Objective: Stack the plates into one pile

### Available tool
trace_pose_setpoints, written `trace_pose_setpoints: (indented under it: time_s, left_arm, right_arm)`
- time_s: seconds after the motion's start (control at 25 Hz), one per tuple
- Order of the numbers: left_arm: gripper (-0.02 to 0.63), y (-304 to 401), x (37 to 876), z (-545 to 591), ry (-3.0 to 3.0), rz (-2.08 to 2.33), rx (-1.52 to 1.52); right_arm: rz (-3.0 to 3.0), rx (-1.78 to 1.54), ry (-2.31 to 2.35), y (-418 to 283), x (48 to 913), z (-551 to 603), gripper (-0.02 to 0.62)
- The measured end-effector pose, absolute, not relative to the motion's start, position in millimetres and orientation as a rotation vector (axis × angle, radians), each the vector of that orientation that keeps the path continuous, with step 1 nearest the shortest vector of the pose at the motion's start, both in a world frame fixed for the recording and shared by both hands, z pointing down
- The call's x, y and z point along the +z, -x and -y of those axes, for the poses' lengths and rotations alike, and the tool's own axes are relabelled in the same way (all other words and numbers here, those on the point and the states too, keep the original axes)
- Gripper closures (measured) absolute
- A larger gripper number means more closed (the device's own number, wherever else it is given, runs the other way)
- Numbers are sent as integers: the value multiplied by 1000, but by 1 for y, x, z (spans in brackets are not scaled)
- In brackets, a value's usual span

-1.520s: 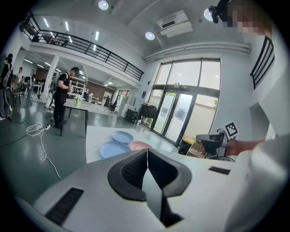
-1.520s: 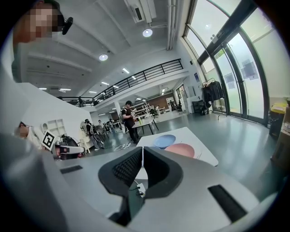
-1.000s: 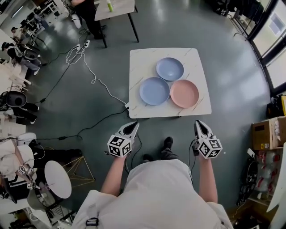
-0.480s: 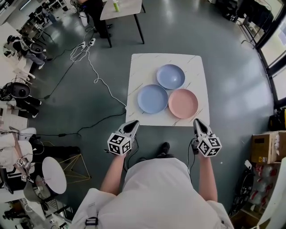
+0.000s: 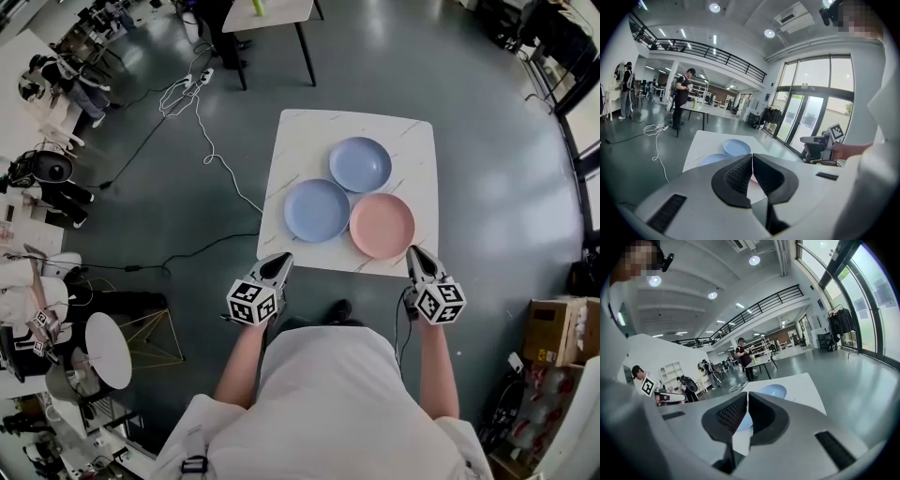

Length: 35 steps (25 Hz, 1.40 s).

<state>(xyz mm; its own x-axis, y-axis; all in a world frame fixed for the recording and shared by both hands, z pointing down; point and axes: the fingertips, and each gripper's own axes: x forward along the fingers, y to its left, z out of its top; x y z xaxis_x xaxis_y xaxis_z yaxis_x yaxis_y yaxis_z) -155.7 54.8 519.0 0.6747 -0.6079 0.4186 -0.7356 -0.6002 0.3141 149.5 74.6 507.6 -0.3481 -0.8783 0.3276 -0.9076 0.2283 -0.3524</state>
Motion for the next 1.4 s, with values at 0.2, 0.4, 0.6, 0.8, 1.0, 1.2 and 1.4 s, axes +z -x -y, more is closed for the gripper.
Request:
trace_pose_setpoints:
  time_s: [0.2,0.4,0.6,0.8,1.0,1.2,1.4]
  left_arm:
    - [589,151,524,-52,-2399,1064,377]
    - [589,150,525,-47,-2388,1080,391]
    - [589,159,531,-41,-2372,1087,410]
    - [589,164,536,-22,-2357,1073,411]
    - [589,164,540,3,-2367,1020,431]
    - [589,166,550,26,-2377,973,468]
    - [588,166,569,46,-2359,942,502]
  right_arm:
    - [2420,777,-1723,-153,512,-65,568]
    - [2416,785,-1680,-150,518,-60,568]
    - [2408,800,-1658,-139,525,-57,568]
    - [2391,814,-1671,-133,531,-45,568]
    - [2366,812,-1697,-125,533,-32,568]
    - [2347,835,-1724,-118,537,-20,568]
    - [2303,861,-1746,-118,544,-12,568]
